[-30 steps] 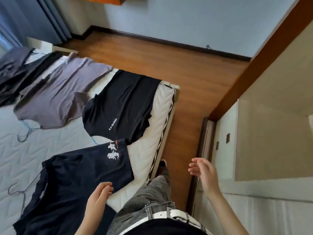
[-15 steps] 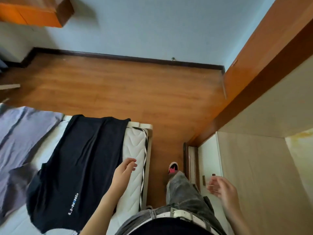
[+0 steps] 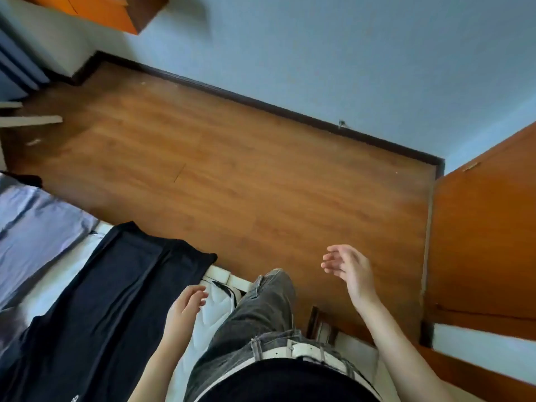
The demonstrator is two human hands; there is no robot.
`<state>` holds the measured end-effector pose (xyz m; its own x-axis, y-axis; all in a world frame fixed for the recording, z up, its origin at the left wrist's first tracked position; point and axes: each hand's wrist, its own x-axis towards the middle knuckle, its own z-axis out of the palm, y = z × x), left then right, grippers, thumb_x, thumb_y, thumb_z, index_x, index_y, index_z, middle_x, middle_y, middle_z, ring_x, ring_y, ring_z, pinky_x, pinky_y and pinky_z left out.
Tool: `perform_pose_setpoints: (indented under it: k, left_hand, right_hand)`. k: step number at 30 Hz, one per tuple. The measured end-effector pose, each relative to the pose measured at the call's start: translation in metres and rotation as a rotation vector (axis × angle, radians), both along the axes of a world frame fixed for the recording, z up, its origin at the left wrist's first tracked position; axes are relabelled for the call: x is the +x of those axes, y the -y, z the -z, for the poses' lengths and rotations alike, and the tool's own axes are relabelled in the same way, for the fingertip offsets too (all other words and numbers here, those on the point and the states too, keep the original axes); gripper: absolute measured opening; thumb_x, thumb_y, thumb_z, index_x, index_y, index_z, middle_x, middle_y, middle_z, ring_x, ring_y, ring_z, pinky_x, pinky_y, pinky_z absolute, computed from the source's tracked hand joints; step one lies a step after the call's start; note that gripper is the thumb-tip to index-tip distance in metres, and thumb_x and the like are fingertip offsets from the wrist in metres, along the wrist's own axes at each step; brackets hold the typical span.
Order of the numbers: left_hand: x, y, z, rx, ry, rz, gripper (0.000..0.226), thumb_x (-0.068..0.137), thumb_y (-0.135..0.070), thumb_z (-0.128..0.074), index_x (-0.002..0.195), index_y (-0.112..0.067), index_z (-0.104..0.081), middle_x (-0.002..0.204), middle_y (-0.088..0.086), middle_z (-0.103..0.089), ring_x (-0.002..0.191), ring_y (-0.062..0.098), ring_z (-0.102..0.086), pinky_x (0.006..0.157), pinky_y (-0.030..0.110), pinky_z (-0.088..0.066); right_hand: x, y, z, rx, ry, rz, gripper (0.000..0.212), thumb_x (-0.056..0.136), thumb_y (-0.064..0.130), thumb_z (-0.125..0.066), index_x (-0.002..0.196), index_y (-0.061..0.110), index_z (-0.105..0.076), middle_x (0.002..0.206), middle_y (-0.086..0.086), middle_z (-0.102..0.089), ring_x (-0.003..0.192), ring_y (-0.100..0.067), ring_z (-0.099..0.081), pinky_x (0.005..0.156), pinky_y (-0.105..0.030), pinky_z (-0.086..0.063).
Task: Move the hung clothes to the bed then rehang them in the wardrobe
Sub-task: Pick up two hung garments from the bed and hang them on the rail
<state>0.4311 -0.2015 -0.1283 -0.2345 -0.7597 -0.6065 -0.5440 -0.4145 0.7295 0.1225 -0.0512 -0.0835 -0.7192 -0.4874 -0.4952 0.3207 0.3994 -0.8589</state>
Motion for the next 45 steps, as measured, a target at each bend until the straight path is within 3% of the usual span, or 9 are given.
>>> perform_pose_setpoints:
  k: [10,15,20,23,31,33,37,40,45]
  left_hand:
    - [-0.14,0.151,0.03,0.041,-0.037,-0.313,0.023,0.099,-0.019,-0.046,0.096,-0.022,-0.069,0.096,0.004,-0.071,0.096,0.025,-0.066,0.084,0.036,-0.051]
    - [-0.212,0.253,-0.007,-0.047,-0.093,-0.342,0.024,0.1,-0.021,-0.043,0.101,-0.022,-0.067,0.096,-0.002,-0.071,0.095,0.013,-0.067,0.088,0.029,-0.051]
    - [-0.252,0.333,-0.015,-0.068,-0.068,-0.347,0.021,0.099,-0.024,-0.044,0.103,-0.026,-0.065,0.098,-0.004,-0.07,0.097,0.011,-0.065,0.09,0.029,-0.051]
    - [-0.268,0.375,-0.008,-0.079,-0.045,-0.484,0.021,0.1,-0.022,-0.044,0.105,-0.02,-0.064,0.101,-0.001,-0.068,0.099,0.014,-0.064,0.092,0.031,-0.052]
    - [-0.273,0.419,-0.008,-0.105,0.014,-1.102,0.023,0.092,-0.032,-0.047,0.096,-0.023,-0.069,0.093,0.001,-0.072,0.093,0.02,-0.067,0.087,0.037,-0.053]
    - [-0.275,0.417,-0.011,-0.087,0.032,-1.245,0.021,0.097,-0.026,-0.048,0.096,-0.023,-0.069,0.095,-0.001,-0.072,0.092,0.018,-0.067,0.086,0.037,-0.053]
    - [-0.272,0.411,-0.004,-0.019,0.072,-1.523,0.022,0.1,-0.018,-0.048,0.095,-0.024,-0.069,0.093,0.0,-0.073,0.091,0.02,-0.067,0.086,0.04,-0.052]
    - [-0.26,0.421,0.005,0.046,0.062,-1.724,0.023,0.099,-0.016,-0.049,0.09,-0.024,-0.069,0.089,0.002,-0.073,0.091,0.023,-0.068,0.082,0.034,-0.05]
    - [-0.192,0.448,0.015,0.032,0.025,-1.902,0.023,0.099,-0.015,-0.048,0.092,-0.022,-0.069,0.091,0.002,-0.073,0.091,0.02,-0.068,0.09,0.04,-0.052]
  right_hand:
    - [-0.168,0.22,0.022,0.045,-0.026,-0.316,0.028,0.101,0.014,-0.043,0.097,-0.004,-0.065,0.088,-0.025,-0.068,0.075,-0.034,-0.068,0.066,-0.036,-0.057]
    - [-0.239,0.33,0.013,0.03,-0.025,-0.469,0.028,0.101,0.011,-0.043,0.101,-0.01,-0.063,0.093,-0.033,-0.065,0.078,-0.037,-0.066,0.062,-0.03,-0.059]
    - [-0.282,0.454,0.016,0.028,-0.004,-0.611,0.028,0.101,0.012,-0.044,0.101,-0.009,-0.063,0.091,-0.031,-0.066,0.076,-0.033,-0.068,0.064,-0.03,-0.061]
    - [-0.287,0.543,0.022,0.02,-0.006,-0.748,0.028,0.101,0.01,-0.043,0.099,-0.009,-0.063,0.089,-0.031,-0.066,0.077,-0.035,-0.067,0.064,-0.031,-0.06]
    - [-0.213,0.788,0.009,0.045,-0.049,-1.38,0.029,0.1,0.01,-0.041,0.091,0.001,-0.067,0.08,-0.019,-0.07,0.069,-0.026,-0.067,0.064,-0.034,-0.056]
    - [-0.178,0.833,0.003,0.041,-0.058,-1.512,0.028,0.1,0.009,-0.041,0.09,0.001,-0.066,0.079,-0.017,-0.069,0.067,-0.024,-0.067,0.064,-0.035,-0.054]
    - [-0.097,0.892,0.007,0.052,-0.02,-1.677,0.029,0.099,0.006,-0.04,0.087,0.002,-0.066,0.076,-0.015,-0.068,0.062,-0.024,-0.065,0.063,-0.033,-0.054]
    - [-0.039,0.919,0.021,0.082,0.002,-1.79,0.029,0.1,0.006,-0.04,0.089,0.0,-0.066,0.077,-0.018,-0.068,0.062,-0.026,-0.065,0.063,-0.033,-0.054]
    - [0.068,0.945,0.042,0.132,-0.022,-1.921,0.028,0.1,0.007,-0.042,0.09,-0.001,-0.066,0.078,-0.019,-0.068,0.065,-0.03,-0.064,0.06,-0.03,-0.054]
